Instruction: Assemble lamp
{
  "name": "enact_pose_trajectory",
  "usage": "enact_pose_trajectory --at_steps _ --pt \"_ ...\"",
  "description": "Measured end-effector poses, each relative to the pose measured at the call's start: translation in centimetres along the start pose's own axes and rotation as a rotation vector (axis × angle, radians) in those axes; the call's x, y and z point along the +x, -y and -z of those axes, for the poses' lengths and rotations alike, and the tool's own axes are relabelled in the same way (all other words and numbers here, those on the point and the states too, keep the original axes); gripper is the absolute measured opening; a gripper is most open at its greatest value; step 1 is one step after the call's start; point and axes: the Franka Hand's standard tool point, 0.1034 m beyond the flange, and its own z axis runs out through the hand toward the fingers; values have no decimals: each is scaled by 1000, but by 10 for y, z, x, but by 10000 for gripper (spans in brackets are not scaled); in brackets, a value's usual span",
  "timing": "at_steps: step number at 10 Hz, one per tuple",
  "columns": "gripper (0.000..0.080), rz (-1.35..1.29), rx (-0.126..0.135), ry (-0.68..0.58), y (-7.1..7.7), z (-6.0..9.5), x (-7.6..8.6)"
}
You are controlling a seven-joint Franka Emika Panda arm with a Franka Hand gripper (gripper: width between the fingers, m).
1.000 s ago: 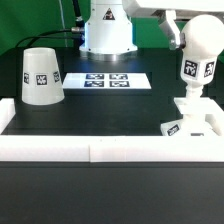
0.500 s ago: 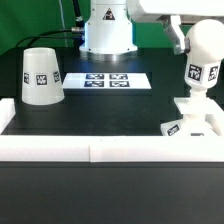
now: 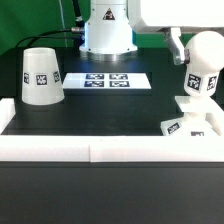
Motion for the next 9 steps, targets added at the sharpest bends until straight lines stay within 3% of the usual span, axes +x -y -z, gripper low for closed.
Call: enact_pose_trajectory --at_steps 6,7,9 --pt "589 2 -23 -37 -3 0 -13" --pt "674 1 -23 -33 -3 0 -16" --pt "695 1 -22 -27 -2 -1 -21"
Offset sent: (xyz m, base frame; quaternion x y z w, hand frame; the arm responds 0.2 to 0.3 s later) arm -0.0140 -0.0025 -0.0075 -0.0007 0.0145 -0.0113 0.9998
